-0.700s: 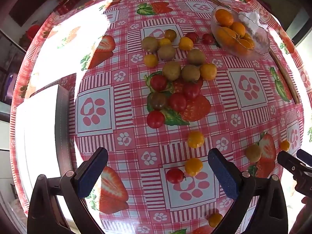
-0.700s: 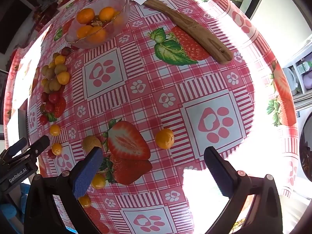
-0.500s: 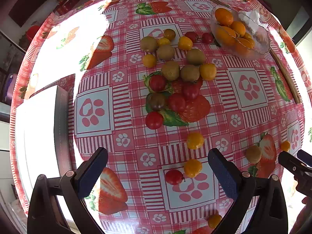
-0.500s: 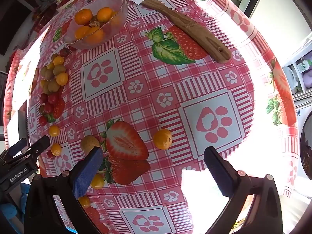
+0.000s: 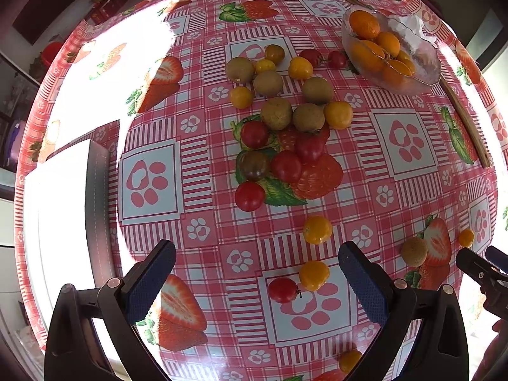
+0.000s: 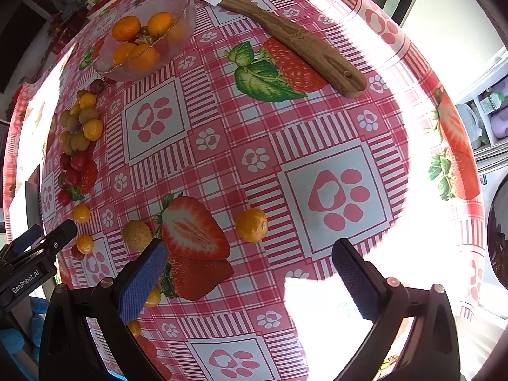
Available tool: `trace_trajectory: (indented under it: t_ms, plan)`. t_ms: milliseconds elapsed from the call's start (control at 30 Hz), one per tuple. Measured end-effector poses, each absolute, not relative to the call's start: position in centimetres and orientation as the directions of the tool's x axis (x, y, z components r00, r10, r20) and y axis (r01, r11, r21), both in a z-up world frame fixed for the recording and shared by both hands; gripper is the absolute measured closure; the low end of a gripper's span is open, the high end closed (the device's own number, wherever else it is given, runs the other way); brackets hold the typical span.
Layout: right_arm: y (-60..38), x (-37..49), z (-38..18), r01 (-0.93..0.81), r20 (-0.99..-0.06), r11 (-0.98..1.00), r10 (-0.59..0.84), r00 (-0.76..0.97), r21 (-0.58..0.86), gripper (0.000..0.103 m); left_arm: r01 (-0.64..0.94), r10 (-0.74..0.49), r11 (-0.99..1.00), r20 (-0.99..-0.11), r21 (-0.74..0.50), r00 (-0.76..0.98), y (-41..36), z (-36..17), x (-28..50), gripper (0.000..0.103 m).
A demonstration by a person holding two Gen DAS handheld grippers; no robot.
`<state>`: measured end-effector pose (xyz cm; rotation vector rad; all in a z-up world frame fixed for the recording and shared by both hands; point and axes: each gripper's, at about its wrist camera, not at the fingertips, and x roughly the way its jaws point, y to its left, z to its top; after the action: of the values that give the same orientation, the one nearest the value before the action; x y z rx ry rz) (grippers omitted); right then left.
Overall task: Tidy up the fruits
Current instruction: 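Move both tools toward the yellow cherry tomatoes on the tablecloth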
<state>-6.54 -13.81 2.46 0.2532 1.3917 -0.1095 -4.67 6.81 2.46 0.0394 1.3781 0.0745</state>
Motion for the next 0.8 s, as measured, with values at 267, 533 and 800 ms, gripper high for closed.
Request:
trace_trajectory:
  t_ms: [267, 533, 800]
  plan:
    - [-15.8, -8.6, 2.5, 0.239, -0.985, 0.966, 0.066, 0.161, 0.103, 0.000, 0.033, 0.079, 0.996, -0.975, 0.087, 0.208, 4.7, 2.1, -5.0, 0.000]
    - [-17.0, -9.4, 2.7, 0.217, -0.983, 0.971, 0.058, 0.174, 0.096, 0.001, 0.079, 0.072, 0.993, -0.976, 0.090, 0.204, 2.0, 1.6, -4.4, 0.017]
    - [-14.0, -7.0, 2.8, 0.093, -0.984, 0.995, 0.014, 0.176, 0.031, 0.029, 0.057, 0.043, 0.997, -0.983, 0.053, 0.177, 2.2, 1.1, -3.6, 0.046]
